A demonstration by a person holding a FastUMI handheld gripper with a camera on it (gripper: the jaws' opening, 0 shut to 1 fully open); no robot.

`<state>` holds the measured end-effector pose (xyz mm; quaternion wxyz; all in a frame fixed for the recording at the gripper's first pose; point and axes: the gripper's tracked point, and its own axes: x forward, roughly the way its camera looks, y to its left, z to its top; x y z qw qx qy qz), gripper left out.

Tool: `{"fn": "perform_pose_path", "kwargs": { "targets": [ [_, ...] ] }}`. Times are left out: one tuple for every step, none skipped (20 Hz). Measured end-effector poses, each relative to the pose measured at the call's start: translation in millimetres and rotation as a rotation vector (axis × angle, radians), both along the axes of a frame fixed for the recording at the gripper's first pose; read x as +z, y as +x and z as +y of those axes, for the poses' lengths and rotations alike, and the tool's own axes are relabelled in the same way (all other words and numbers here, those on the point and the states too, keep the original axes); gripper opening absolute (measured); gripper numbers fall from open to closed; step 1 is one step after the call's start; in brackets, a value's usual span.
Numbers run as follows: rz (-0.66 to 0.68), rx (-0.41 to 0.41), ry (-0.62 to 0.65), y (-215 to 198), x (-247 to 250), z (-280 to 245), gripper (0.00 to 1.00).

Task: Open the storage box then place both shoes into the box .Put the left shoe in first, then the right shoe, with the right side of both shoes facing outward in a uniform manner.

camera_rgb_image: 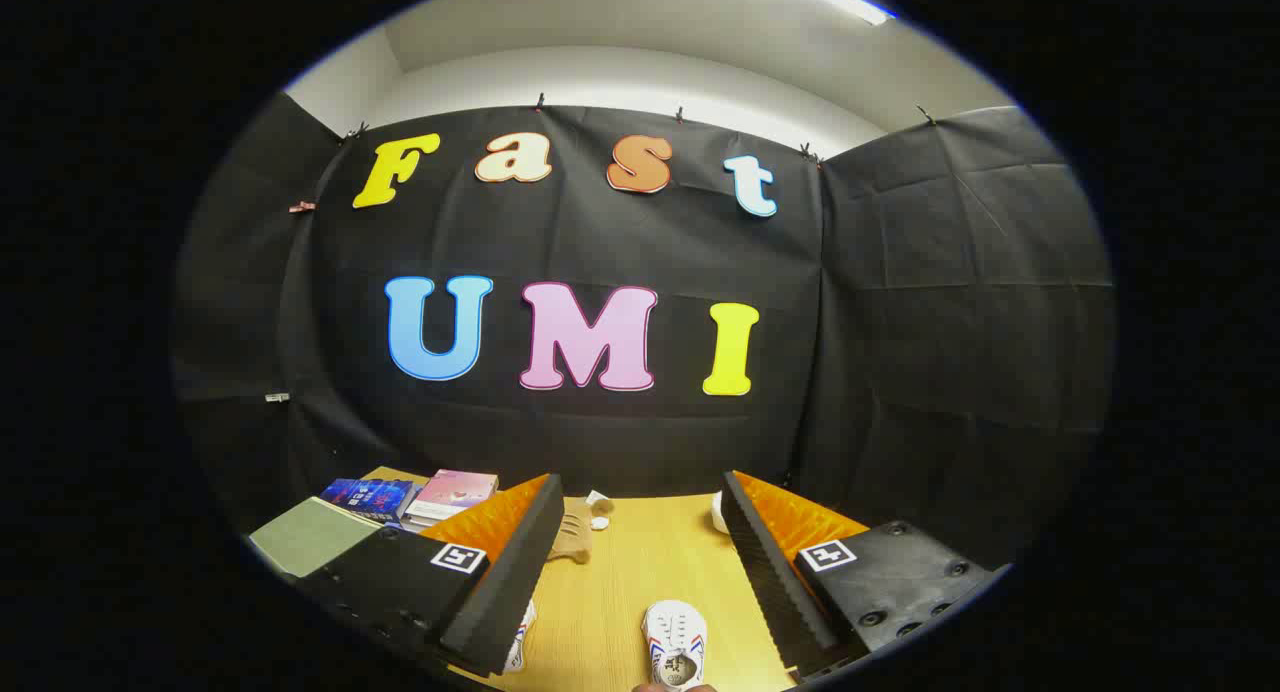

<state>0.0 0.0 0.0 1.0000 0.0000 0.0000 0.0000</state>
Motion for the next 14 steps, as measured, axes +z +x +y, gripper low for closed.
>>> {"fn": "perform_pose_path", "kwargs": {
  "targets": [
    [0.002, 0.002, -0.001, 0.6, 0.1, 1.0, 0.97],
    [0.004, 0.005, -0.002, 1.8, -1.3, 1.7, 0.97],
    [0.007, 0.008, -0.003, 1.9, -2.4, 2.8, 0.97],
    [0.012, 0.011, -0.004, 3.2, -4.3, 3.4, 0.97],
    [0.017, 0.013, -0.005, 4.2, -6.2, 4.2, 0.97],
    [0.022, 0.016, -0.005, 5.8, -7.7, 5.2, 0.97],
    [0.025, 0.018, -0.005, 6.5, -7.6, 6.5, 0.97],
    [0.027, 0.019, -0.005, 7.2, -8.2, 7.0, 0.97],
    [0.029, 0.022, -0.005, 7.2, -8.0, 7.9, 0.97],
    [0.030, 0.024, -0.006, 7.0, -8.6, 8.8, 0.97],
    [0.031, 0.025, -0.005, 8.8, -9.5, 9.2, 0.97],
    [0.034, 0.026, -0.004, 9.5, -9.9, 9.9, 0.97],
    [0.038, 0.028, -0.001, 10.7, -11.0, 10.6, 0.97],
    [0.043, 0.030, 0.004, 11.6, -13.1, 11.4, 0.97]
  ]
}}
